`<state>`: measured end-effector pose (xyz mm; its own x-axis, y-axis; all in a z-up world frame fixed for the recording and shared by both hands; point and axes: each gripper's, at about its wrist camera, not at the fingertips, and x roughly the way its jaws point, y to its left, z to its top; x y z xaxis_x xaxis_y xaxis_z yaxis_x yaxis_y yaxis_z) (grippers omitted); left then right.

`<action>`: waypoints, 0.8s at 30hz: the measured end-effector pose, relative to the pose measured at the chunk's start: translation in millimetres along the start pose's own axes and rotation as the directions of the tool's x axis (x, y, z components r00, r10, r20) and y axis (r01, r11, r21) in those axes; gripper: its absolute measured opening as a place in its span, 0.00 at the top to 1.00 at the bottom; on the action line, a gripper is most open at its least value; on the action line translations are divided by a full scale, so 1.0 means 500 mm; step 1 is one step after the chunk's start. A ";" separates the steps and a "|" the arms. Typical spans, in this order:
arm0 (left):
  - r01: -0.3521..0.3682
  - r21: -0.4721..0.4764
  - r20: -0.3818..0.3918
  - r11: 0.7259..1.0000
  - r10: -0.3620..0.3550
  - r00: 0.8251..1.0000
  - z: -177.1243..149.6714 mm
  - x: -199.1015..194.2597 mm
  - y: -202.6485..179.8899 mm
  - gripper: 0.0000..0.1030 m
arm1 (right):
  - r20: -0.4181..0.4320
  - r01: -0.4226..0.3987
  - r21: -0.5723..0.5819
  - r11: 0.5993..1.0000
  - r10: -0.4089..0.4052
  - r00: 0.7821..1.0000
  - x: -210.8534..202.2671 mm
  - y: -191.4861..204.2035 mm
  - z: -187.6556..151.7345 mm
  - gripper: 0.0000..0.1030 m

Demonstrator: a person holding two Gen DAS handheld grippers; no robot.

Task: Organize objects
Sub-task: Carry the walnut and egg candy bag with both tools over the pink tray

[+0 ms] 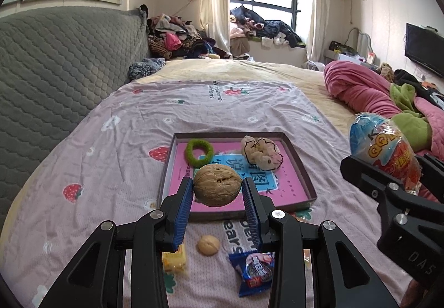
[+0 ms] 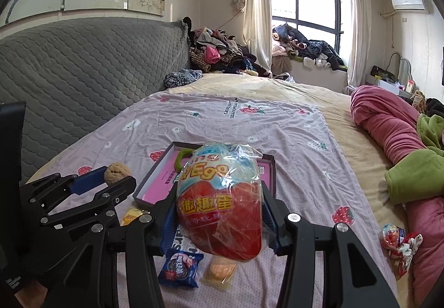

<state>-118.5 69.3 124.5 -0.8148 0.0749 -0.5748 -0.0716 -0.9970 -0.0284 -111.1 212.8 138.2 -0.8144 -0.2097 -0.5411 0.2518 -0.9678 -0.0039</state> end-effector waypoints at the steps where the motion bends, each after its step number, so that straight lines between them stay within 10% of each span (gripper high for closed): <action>1: -0.003 0.000 0.000 1.000 0.003 1.000 0.004 0.007 0.002 0.63 | 0.000 0.002 0.000 1.000 -0.002 1.000 0.006 -0.003 0.003 0.50; 24: -0.021 0.010 0.009 1.000 0.021 1.000 0.133 0.216 0.013 0.63 | 0.036 -0.004 -0.014 1.000 0.004 0.999 0.182 -0.045 0.106 0.50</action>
<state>-245.0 72.0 116.7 -0.8211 0.0539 -0.5683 -0.0599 -0.9982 -0.0081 -218.5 207.9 133.9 -0.8318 -0.2188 -0.5101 0.2621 -0.9650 -0.0134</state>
